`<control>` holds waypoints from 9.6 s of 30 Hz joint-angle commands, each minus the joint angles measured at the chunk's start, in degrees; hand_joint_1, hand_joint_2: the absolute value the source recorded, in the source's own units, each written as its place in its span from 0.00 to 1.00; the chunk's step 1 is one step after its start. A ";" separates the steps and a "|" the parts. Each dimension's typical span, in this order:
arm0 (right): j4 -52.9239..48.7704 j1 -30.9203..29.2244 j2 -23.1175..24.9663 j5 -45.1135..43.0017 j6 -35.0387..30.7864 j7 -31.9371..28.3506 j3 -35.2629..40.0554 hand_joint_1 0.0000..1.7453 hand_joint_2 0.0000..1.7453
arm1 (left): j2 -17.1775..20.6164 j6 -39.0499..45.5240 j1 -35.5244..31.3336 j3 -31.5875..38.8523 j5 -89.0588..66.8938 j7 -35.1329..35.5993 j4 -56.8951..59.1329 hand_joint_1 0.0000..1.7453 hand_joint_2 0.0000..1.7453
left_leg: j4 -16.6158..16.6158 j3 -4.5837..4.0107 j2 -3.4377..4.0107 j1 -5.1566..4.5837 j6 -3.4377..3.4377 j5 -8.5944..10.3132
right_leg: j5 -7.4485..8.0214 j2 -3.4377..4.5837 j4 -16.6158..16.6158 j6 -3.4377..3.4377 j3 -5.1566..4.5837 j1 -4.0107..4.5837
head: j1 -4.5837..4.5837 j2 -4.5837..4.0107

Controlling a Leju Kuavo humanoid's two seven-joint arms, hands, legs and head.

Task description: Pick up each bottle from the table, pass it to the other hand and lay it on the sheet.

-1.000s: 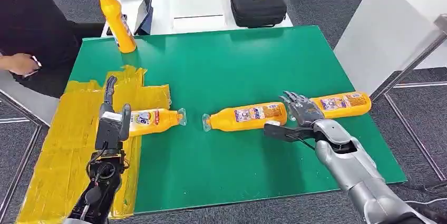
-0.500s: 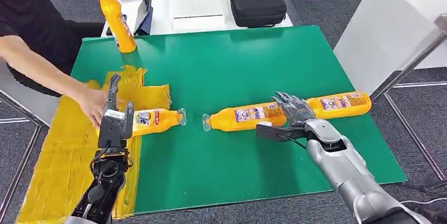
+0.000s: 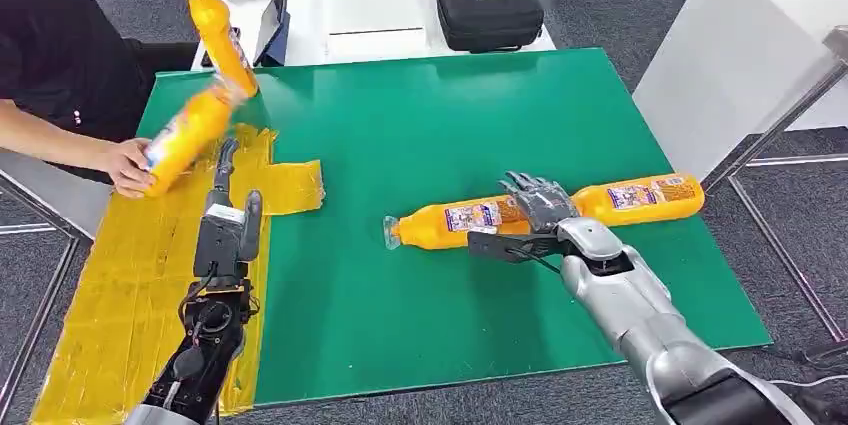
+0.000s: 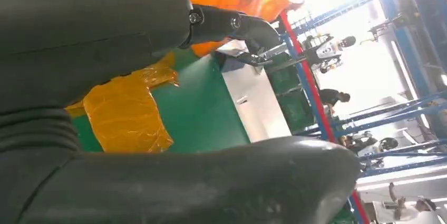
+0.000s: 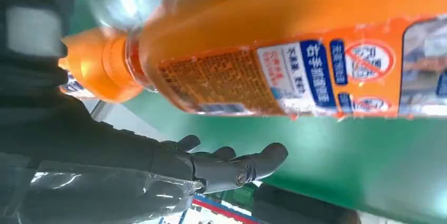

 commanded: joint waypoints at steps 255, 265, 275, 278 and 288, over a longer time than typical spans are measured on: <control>-35.17 23.58 11.06 -23.44 -20.98 -7.70 -18.34 0.00 0.00 | 0.14 0.61 -19.79 3.28 -61.64 24.47 47.24 0.00 0.00 | -0.02 0.21 0.58 0.11 -0.45 -0.05 | 0.00 0.45 0.12 -0.36 -0.03 0.12 | -0.02 0.00; -42.22 29.34 8.31 -20.63 -20.45 -6.24 -21.97 0.00 0.00 | -2.15 -0.23 -16.11 11.14 -38.91 9.03 39.51 0.00 0.00 | -0.04 0.26 0.46 0.09 -0.44 -0.07 | -0.05 0.32 0.11 -0.35 0.06 0.10 | 0.00 0.00; -58.01 40.18 -0.60 -15.35 -13.84 -4.73 -34.77 0.00 1.00 | -1.04 -6.21 -6.86 12.51 -8.30 1.09 17.40 0.00 0.00 | 0.03 0.14 0.27 0.07 -0.40 -0.10 | -0.11 0.14 0.15 -0.31 0.00 0.07 | -0.02 0.00; -67.40 48.85 -1.19 -16.69 -15.12 -7.66 -48.64 0.00 1.00 | -0.76 -5.58 -0.08 12.80 1.83 0.55 4.63 0.00 0.00 | 0.05 0.07 0.10 0.07 -0.39 -0.12 | -0.16 0.01 0.15 -0.30 0.00 0.07 | 0.00 0.00; -60.35 48.83 -4.78 -19.81 -3.89 -10.04 -68.58 0.00 1.00 | 0.21 -4.45 7.26 13.29 10.47 -2.32 -3.13 0.00 0.00 | 0.01 -0.06 0.09 0.03 -0.27 -0.30 | -0.18 0.13 0.09 -0.18 -0.19 0.03 | -0.04 0.00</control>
